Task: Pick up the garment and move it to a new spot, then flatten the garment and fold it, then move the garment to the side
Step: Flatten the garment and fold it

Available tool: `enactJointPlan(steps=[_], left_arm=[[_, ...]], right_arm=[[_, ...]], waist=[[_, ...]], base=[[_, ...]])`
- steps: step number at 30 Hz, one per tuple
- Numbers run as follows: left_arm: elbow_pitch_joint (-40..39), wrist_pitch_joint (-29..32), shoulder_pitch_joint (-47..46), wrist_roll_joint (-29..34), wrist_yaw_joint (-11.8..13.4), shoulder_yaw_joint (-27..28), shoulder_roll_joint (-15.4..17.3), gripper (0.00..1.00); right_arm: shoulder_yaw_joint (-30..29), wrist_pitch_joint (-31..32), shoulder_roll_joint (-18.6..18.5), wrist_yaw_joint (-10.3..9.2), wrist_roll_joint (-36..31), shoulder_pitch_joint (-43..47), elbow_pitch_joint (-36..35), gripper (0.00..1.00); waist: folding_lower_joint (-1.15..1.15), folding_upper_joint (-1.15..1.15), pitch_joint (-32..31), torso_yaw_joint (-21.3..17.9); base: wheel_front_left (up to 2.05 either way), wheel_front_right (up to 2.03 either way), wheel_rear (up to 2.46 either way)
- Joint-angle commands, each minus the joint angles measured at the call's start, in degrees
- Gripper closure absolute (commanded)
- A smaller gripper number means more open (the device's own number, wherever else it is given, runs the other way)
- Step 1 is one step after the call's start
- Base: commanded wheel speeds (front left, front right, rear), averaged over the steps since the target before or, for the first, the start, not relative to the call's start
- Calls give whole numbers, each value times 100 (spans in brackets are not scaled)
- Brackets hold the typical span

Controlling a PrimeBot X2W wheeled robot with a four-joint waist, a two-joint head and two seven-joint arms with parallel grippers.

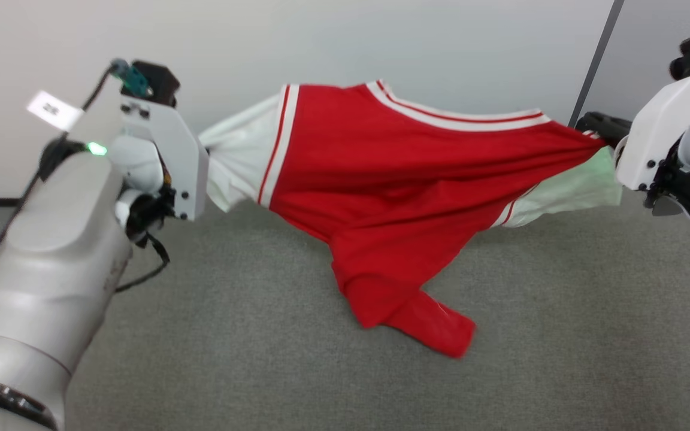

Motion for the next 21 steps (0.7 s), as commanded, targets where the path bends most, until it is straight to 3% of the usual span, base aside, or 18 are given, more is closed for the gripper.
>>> enactJointPlan(steps=[1, 14, 21], left_arm=[[-9, -81, -98, 37, 14, 7, 61, 100], [-32, -235, -408, -90, 6, 37, 4, 100], [-99, -496, -699, -104, 3, 81, -52, 100]], right_arm=[[-78, -70, -40, -6, -55, 82, -20, 100], [-646, -227, 160, -5, -194, -286, -227, 100], [-884, -637, 320, -6, -523, -764, -124, 100]], waist=[[0, 0, -66, -16], [0, 0, -164, -178], [0, 0, -71, -220]], base=[[0, 0, 0], [0, 0, 0], [0, 0, 0]])
